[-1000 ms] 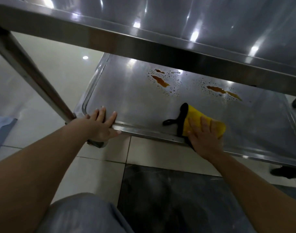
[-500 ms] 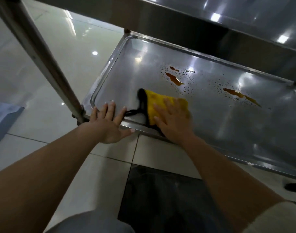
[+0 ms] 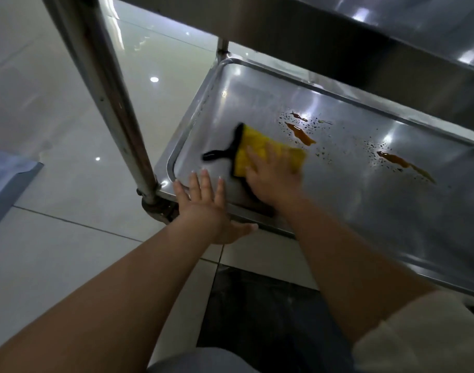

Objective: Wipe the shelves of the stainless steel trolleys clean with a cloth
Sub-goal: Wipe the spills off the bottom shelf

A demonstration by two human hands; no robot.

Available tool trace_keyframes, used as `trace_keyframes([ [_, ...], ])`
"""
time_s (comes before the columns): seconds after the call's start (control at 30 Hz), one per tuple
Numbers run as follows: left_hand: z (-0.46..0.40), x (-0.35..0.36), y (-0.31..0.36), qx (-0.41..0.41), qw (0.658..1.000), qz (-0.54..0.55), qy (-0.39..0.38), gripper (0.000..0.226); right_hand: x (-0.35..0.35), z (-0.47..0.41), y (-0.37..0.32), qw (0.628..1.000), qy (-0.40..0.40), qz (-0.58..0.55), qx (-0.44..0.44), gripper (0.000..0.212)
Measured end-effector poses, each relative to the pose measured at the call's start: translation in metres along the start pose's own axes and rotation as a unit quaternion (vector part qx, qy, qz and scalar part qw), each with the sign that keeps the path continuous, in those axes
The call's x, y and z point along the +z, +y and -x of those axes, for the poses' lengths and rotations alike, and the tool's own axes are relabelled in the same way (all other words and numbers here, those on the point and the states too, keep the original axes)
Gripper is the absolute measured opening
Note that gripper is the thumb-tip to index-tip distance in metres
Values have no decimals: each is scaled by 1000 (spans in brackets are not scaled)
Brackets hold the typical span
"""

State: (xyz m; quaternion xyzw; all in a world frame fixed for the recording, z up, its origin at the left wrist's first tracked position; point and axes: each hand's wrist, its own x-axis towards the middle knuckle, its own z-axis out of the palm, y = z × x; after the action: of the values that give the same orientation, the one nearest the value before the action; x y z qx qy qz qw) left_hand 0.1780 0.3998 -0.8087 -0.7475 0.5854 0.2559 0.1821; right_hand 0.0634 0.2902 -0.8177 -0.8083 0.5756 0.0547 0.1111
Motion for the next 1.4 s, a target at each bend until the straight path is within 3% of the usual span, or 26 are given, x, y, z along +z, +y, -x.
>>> trace_keyframes([
  [0.1, -1, 0, -2, -5, 1000, 0, 1, 127, 4, -17, -49, 995, -45, -7, -86, 52],
  [0.23, 2, 1, -3, 6, 1000, -3, 23, 119, 0, -21, -18, 993, -24, 10, -114, 52],
  [0.43, 6, -10, 10, 5, 1000, 15, 2, 109, -8, 6, 106, 997, 8, 69, 34, 55],
  [0.57, 8, -1, 15, 14, 999, 28, 22, 107, -9, 46, 187, 988, 92, 65, 106, 53],
  [0.73, 13, 1, 7, 41, 998, 38, 26, 103, -13, 47, 180, 979, 78, 17, 189, 52],
  [0.83, 14, 0, 12, 28, 998, 19, 47, 99, -9, 42, 137, 987, 124, 19, 101, 47],
  [0.97, 7, -5, 34, -8, 998, 30, 59, 85, 5, 44, 113, 995, 47, 71, -50, 56],
  [1.13, -16, -13, 87, 18, 997, 40, 60, 73, -7, 52, 177, 986, 24, 66, -153, 55],
  [1.2, -22, -12, 103, 11, 999, 19, 44, 80, -13, 55, 231, 992, 19, 56, -109, 54],
  [1.3, -19, -9, 119, -54, 995, 66, 43, 103, -24, 70, 324, 998, 26, 47, 18, 54],
  [1.4, -16, -9, 133, -91, 993, 44, 62, 119, -30, 95, 399, 988, 28, 19, 153, 55],
])
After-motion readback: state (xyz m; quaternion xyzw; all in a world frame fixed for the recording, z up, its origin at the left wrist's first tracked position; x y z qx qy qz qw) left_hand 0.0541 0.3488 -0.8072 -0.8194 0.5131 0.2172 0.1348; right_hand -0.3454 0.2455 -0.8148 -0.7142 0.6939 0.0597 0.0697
